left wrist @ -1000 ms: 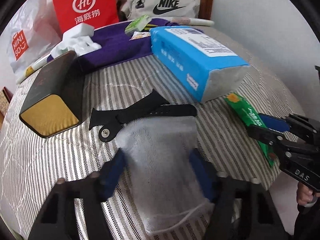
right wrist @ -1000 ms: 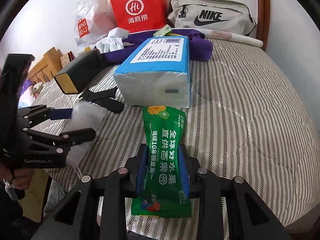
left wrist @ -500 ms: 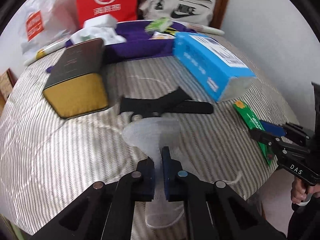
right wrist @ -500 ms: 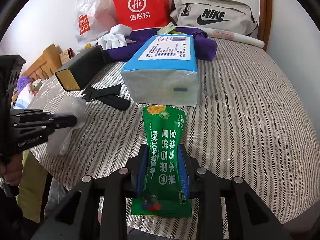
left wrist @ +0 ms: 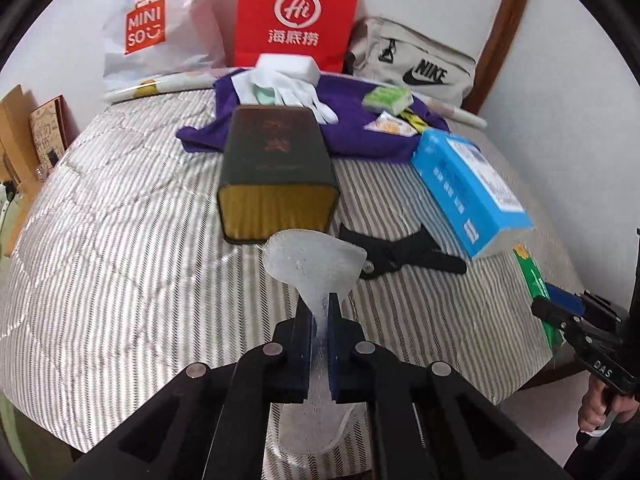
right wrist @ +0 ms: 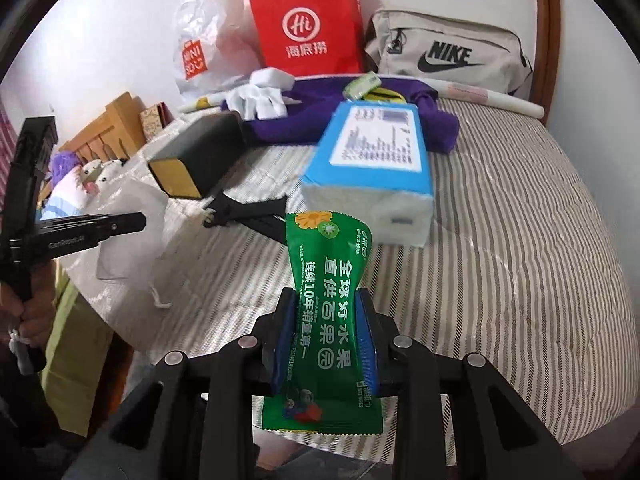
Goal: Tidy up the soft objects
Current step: 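Carry the mesh pad and snack bar over the purple towel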
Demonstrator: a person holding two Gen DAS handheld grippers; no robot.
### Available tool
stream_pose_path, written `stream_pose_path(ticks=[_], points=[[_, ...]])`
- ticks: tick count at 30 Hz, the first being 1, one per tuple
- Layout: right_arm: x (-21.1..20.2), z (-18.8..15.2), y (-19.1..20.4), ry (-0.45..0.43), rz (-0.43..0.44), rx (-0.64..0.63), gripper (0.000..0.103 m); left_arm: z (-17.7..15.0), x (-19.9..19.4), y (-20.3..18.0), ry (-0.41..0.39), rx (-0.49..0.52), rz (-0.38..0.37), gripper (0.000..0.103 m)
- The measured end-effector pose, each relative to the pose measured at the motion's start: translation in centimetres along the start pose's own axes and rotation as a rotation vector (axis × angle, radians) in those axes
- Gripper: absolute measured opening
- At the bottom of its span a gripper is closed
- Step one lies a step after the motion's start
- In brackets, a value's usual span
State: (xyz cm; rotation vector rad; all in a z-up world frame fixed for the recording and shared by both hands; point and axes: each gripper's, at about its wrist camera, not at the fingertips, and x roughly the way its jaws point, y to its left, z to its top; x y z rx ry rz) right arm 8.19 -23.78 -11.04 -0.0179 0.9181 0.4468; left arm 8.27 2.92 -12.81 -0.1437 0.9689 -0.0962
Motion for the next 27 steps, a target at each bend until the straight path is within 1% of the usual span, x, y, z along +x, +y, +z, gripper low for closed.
stream_pose_path(ticks=[5,8,10,12,14,17,20,27], points=[[-1.6,1.4,1.0,-0.047,0.039,-0.027,0.029,1.3,-1.2,0.2,-0.029,-0.008,-0.019,0.007],[-2.2,2.7,1.3,-0.07,0.057,-0.032,0.029,2.4,-1.5,0.1,-0.033,-0.014,-0.035,0.007],[-2.4,3.5,1.4,-0.079,0.062,-0.035,0.029,3.0,-1.9,0.0,-0.046,-0.012,-0.051,0.007],[-2.4,4.4,1.5,-0.087,0.06,-0.039,0.029,3.8,-2.3,0.0,-0.054,-0.012,-0.052,0.007],[-2.3,5.2,1.3,-0.092,0.067,-0.035,0.029,4.6,-2.6,0.1,-0.064,-0.015,-0.047,0.007],[-2.1,6.5,0.8,-0.101,0.075,-0.029,0.029,5.7,-2.8,0.4,-0.075,-0.028,-0.059,0.007],[-1.9,7.5,0.6,-0.104,0.072,-0.028,0.029,6.9,-2.8,0.7,-0.085,-0.033,-0.063,0.007],[-0.4,11.0,-0.6,-0.101,0.053,-0.029,0.029,10.3,-2.0,1.0,-0.09,-0.034,-0.067,0.007]])
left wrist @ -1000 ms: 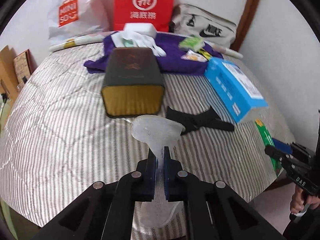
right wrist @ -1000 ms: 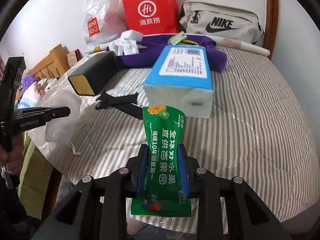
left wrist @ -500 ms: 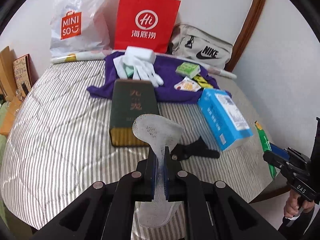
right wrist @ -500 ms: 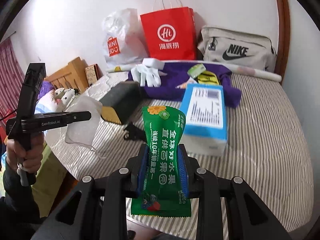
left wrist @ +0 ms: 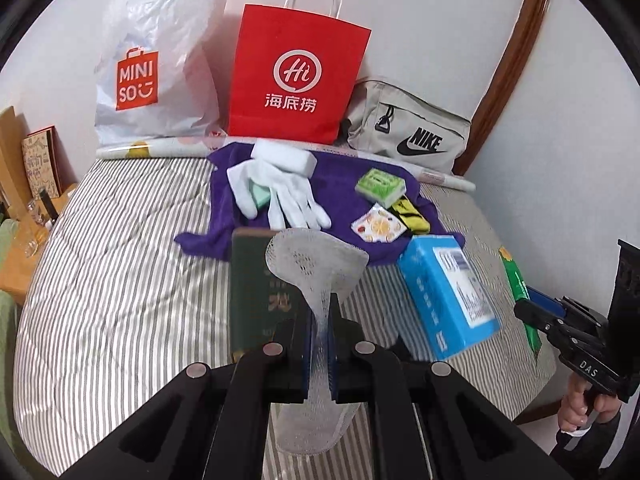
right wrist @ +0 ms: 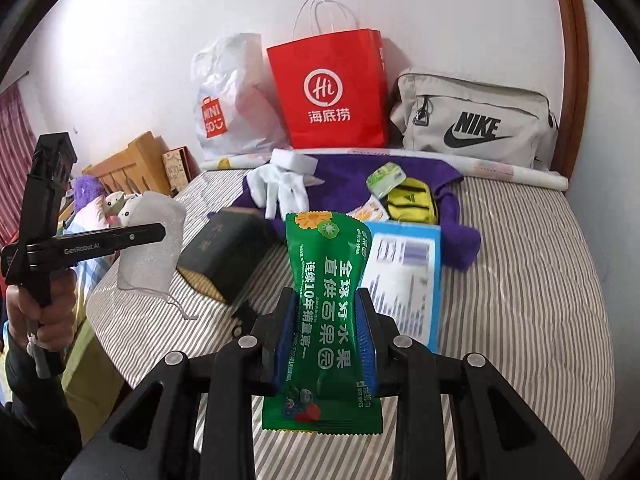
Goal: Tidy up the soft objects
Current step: 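Carry the mesh pad and snack bar over the purple towel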
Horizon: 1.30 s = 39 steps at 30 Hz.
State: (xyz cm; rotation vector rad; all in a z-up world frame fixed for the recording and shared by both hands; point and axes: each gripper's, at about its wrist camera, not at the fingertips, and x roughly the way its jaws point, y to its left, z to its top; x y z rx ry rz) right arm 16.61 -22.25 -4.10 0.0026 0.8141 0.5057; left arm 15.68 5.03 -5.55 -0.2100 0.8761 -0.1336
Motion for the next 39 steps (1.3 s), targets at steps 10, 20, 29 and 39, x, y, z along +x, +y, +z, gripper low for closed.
stream_pose_path(ticks=[10,20,29,39], points=[[3.7,5.0,-3.0,0.007,-0.036,0.008,0.029,5.6,3.5,1.3,0.0,-0.036,-0.001,0.007],[9.1,9.3,-6.6,0.035,-0.067,0.039,0.029,10.8,8.3,2.3,0.013,-0.028,0.011,0.007],[14.5,10.9,-9.6,0.091,-0.091,0.076,0.029,12.2,12.9,4.3,0.079,-0.069,-0.024,0.007],[18.8,11.3,-10.3,0.149,-0.088,0.091,0.03,12.3,17.4,5.1,0.152,-0.081,-0.059,0.007]])
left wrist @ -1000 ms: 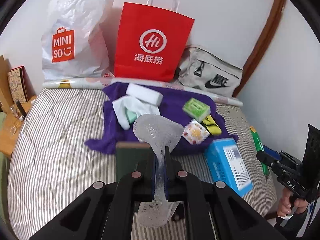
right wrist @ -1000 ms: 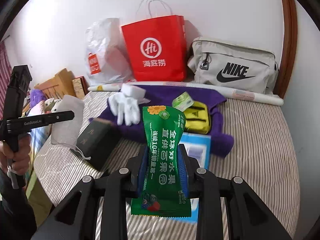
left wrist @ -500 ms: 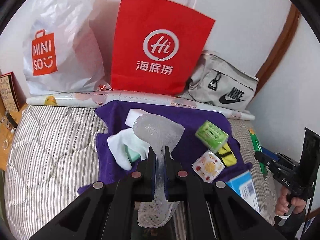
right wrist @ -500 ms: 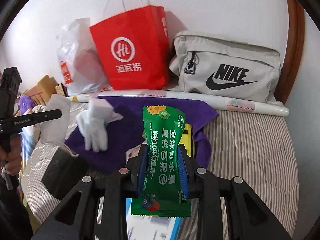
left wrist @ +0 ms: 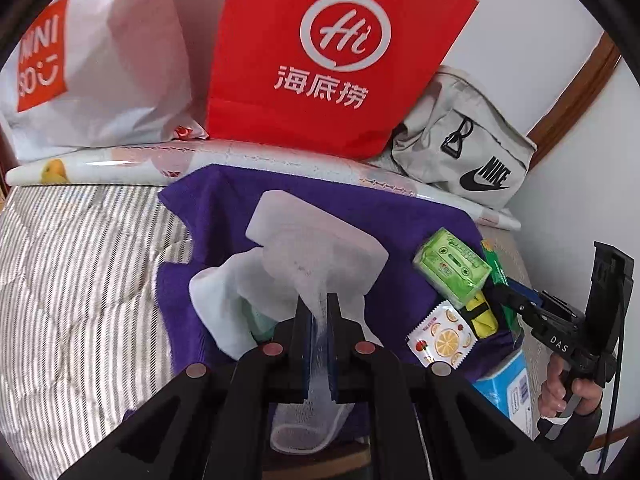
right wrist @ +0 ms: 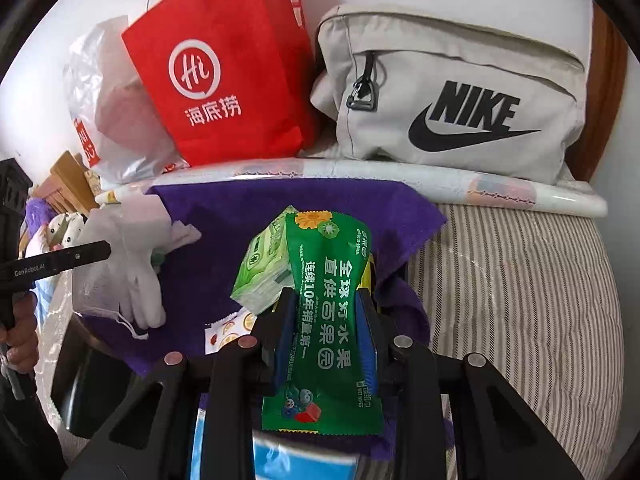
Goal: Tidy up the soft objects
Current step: 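Carry the mesh pad and snack bar over the purple towel, then lower the mesh pad and snack bar onto the towel and open both grippers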
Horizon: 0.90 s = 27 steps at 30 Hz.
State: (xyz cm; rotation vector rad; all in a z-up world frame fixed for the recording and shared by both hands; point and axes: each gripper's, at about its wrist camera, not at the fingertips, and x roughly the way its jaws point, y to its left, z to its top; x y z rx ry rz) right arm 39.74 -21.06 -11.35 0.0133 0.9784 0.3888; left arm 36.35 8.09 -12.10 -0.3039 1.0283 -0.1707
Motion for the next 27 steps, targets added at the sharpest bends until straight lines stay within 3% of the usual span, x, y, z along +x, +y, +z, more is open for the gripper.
stream_pose_path(ticks=[13,17,23,27], points=[[2.3,0.5,-0.6,0.074,0.013,0.02,0.033,0.6,1.9,-0.2,0.045,0.018,0.005,0.008],[2.0,0.5,-0.1,0.068,0.025,-0.011,0.036,0.4,1.7,-0.1,0.052,0.024,0.008,0.02],[0.5,0.6,0.6,0.04,0.006,-0.051,0.057,-0.1,0.6,-0.4,0.043,0.058,0.015,0.059],[-1.4,0.3,0.8,0.019,-0.002,-0.057,0.059,-0.6,-0.4,0.0,0.037,0.039,0.037,0.06]])
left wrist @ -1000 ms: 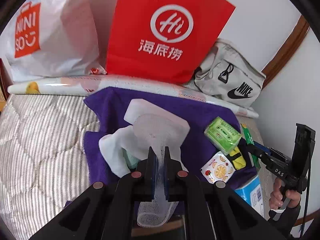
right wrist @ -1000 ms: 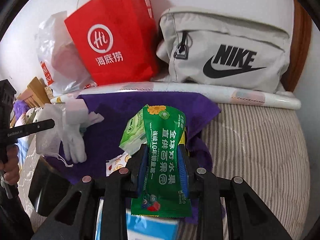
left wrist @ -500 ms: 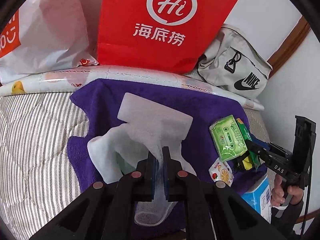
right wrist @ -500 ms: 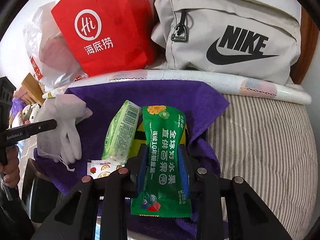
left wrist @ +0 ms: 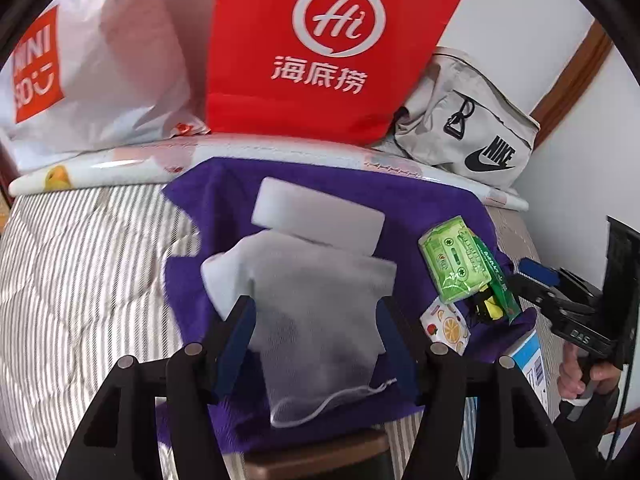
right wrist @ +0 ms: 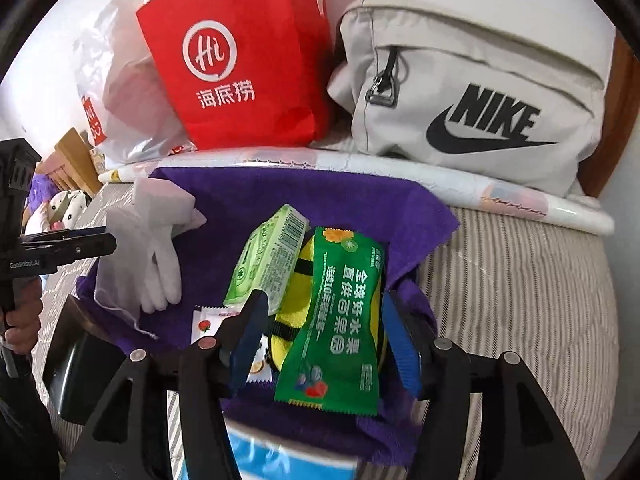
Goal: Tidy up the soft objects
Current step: 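Lower the mesh pad and snack bar onto the towel and open both grippers, then withdraw both grippers and reach the right gripper to the black watch strap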
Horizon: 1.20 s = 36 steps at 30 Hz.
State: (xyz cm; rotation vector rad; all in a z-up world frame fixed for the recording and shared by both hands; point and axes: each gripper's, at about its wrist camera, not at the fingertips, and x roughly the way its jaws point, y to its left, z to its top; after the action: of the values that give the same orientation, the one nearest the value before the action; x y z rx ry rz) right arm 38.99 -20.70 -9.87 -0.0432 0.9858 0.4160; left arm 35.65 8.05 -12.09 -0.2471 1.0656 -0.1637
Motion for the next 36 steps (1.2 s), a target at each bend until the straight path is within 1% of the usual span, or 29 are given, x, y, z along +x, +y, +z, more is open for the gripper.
stream_pose_path(ticks=[4,7,8,11,13,16,19,23,28,36], points=[[-2.4,-0.9,1.3,-0.03,-0.006,-0.029,0.059,-0.9,-1.4,0.2,-0.016,-0.009,0.031,0.06],[-4.3,-1.9,2.8,-0.057,-0.001,-0.055,0.059,-2.1,-3.3,0.3,-0.052,-0.011,0.046,0.06],[-5.3,-2.5,3.5,-0.079,0.007,-0.058,0.059,-2.4,-3.9,0.4,-0.062,-0.013,0.053,0.06],[-7.2,-4.0,5.8,-0.103,0.086,-0.081,0.059,-3.9,-6.0,0.4,-0.112,-0.009,0.061,0.06],[-8.1,-5.3,7.4,-0.107,0.114,-0.109,0.059,-4.7,-7.0,0.5,-0.116,-0.014,0.055,0.06],[-8.8,-7.5,10.3,-0.096,0.132,-0.186,0.059,-6.3,-8.4,0.8,-0.125,-0.025,0.04,0.06],[-8.6,-9.7,12.7,-0.059,0.163,-0.234,0.059,-8.1,-9.7,1.2,-0.133,-0.031,0.038,0.06],[-7.5,-12.2,14.5,0.014,0.205,-0.241,0.059,-10.0,-10.7,1.9,-0.136,-0.047,0.02,0.06],[-5.9,-14.9,16.5,0.085,0.192,-0.302,0.059,-12.0,-11.7,2.8,-0.146,-0.053,0.003,0.06],[-3.4,-16.2,18.0,0.168,0.137,-0.406,0.059,-14.5,-12.0,4.0,-0.152,-0.064,-0.056,0.06]])
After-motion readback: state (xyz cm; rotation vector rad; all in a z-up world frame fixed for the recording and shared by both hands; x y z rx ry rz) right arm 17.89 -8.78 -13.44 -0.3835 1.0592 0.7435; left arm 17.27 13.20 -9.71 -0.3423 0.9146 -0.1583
